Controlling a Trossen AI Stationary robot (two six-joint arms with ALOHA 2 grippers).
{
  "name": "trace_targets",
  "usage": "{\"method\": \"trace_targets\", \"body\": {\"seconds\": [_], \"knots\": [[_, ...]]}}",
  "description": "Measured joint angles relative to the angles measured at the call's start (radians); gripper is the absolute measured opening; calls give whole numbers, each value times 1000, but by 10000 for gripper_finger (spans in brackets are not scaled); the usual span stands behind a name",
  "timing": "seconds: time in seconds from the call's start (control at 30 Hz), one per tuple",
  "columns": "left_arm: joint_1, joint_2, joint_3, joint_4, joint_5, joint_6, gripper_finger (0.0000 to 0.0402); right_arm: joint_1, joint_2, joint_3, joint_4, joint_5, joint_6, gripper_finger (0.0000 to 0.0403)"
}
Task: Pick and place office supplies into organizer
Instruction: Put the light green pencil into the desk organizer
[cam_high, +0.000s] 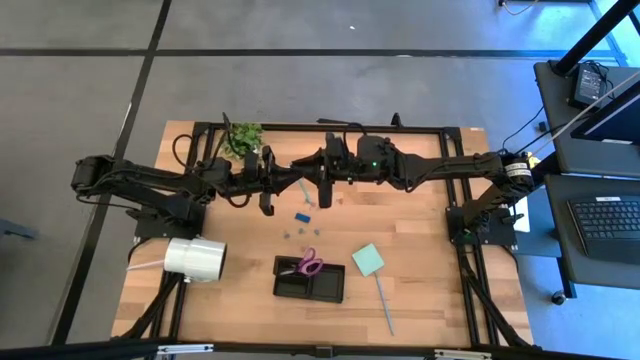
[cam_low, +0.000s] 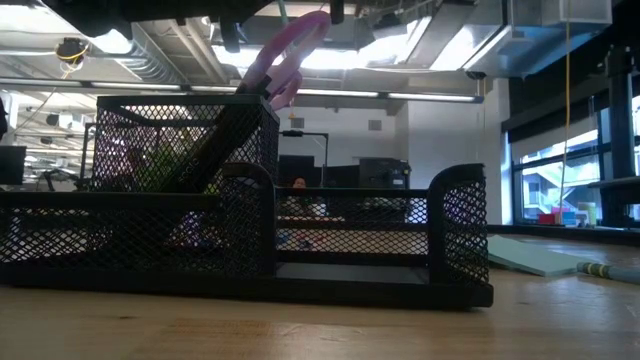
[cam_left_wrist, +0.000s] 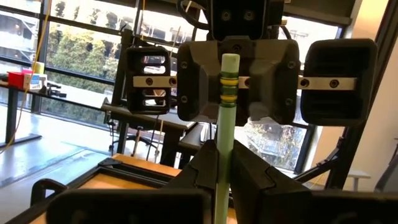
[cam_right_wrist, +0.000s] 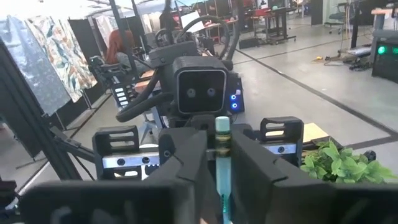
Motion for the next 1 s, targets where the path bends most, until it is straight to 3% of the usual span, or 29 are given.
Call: {"method": "trace_targets", "body": {"seconds": [0.3, 0.5, 0.77, 1.0], "knots": [[0, 0, 0, 0, 25, -5, 17, -2, -2, 0, -25, 5, 1, 228], [0, -13, 0, -49, 79, -51, 17, -39, -52, 0, -241, 21, 0, 304], [-32, -38, 0, -157, 217, -232, 17, -51, -153, 0, -551, 21, 0, 321], [-126, -31, 0, -347, 238, -271, 17, -52, -169, 0, -582, 24, 58, 321]]}}
